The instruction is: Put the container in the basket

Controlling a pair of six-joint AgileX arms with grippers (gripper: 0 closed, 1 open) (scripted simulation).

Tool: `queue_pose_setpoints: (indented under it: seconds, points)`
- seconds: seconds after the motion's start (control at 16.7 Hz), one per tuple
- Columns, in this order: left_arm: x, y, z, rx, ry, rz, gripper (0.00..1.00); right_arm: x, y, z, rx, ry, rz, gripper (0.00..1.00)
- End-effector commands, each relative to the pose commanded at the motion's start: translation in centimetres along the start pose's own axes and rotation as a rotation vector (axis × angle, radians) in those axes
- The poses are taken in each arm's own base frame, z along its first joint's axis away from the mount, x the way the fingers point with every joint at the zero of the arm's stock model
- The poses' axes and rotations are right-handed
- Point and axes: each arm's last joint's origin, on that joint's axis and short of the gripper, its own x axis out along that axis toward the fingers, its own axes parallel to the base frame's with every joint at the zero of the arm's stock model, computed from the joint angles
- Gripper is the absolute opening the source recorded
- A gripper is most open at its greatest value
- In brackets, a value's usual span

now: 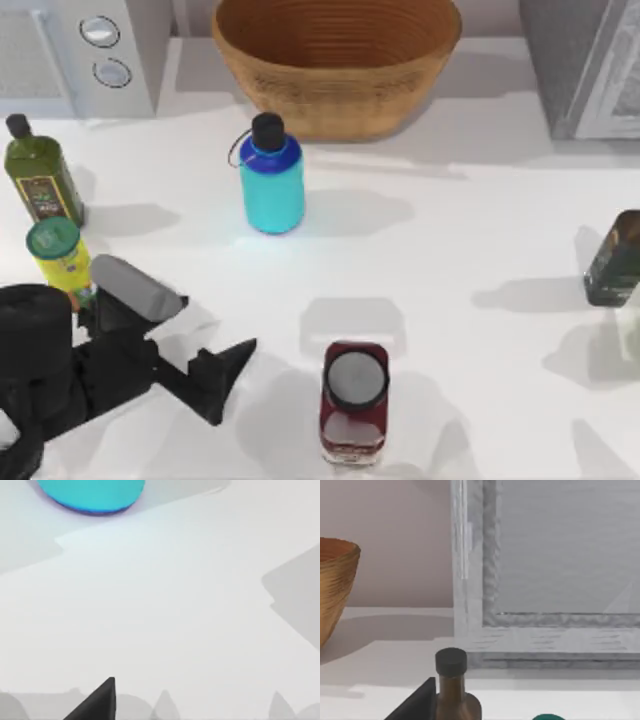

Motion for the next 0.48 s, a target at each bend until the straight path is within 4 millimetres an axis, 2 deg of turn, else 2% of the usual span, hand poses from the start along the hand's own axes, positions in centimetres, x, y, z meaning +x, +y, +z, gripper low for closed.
queue_pose_setpoints:
  seconds: [0.24,0.48]
  points:
    - [4.2,3.2,-0.6,0.018,-0.092,-0.019,1.0,0.0,0.0,0.0,0.0,0.0,0.0,1.0]
    - [7.3,6.1,0.4,0.117,-0.273,-0.034,1.0,0.0,0.0,0.0,0.0,0.0,0.0,1.0]
